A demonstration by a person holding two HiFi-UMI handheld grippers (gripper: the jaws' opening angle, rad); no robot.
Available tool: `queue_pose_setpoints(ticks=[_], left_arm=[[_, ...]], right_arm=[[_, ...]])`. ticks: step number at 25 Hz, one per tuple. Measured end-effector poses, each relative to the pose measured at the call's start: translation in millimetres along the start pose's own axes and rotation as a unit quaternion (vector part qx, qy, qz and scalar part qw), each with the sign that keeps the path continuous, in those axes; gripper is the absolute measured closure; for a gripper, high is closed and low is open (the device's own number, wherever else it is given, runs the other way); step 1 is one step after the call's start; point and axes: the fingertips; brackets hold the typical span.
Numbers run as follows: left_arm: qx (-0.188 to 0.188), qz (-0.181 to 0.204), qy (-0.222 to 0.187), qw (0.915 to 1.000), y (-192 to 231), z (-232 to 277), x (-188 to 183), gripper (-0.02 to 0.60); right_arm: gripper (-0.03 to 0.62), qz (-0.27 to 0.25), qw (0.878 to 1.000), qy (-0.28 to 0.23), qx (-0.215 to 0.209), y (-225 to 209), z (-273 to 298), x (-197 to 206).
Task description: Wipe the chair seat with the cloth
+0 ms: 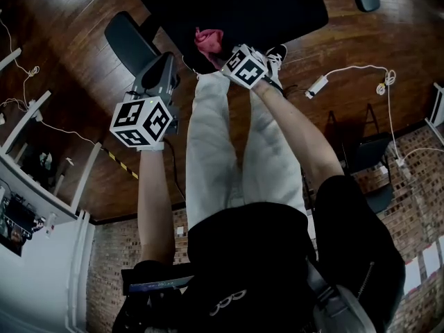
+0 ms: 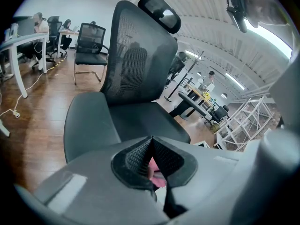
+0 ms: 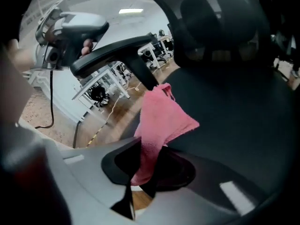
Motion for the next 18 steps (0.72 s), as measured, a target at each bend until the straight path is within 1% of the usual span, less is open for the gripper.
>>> queue_pose_setpoints(ticks=[3, 5, 8, 11, 13, 15, 16, 18], left_arm=[[-0.001, 0.002, 0.001, 1.0000, 1, -1, 0, 0.588], [-0.001, 0.001, 0.001, 1.0000, 2, -2, 0, 0.588], [-0.002, 0.001, 0.002, 1.0000, 3, -2, 0, 0.588], [-0.005, 0.004, 0.003, 1.0000, 2, -1, 0, 0.588], [-0.006, 0.004, 0.004, 1.0000, 2, -1, 0, 0.588], [-0.006, 0.003, 0.004, 1.0000, 4, -2, -1, 0.588], [-0.005, 0.002, 0.004, 1.0000, 5, -2, -2, 0.588], [-0.006, 0.002, 0.004, 1.0000, 5, -3, -2, 0.588]], right_arm=[[0.530, 0.012, 0.997, 0.020, 0.075, -82, -26, 32], [0.530, 0.023, 0.990, 0.030, 0.134, -140, -52, 51], [0.530, 0.056, 0.972, 0.042, 0.224, -223, -104, 76], [0.530, 0.083, 0.951, 0.047, 0.294, -285, -155, 95], [0.530, 0.090, 0.937, 0.057, 0.331, -310, -180, 105], [0.530, 0.098, 0.925, 0.073, 0.361, -322, -192, 115], [0.530, 0.103, 0.921, 0.077, 0.367, -321, -192, 118], [0.530, 0.104, 0.920, 0.075, 0.369, -309, -183, 117]])
Point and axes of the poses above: the fingertips, and each gripper's own axes: z forward along the fingers, y to its left, x out of its underside, and after that the axes turned 12 degrees about x, right-handed
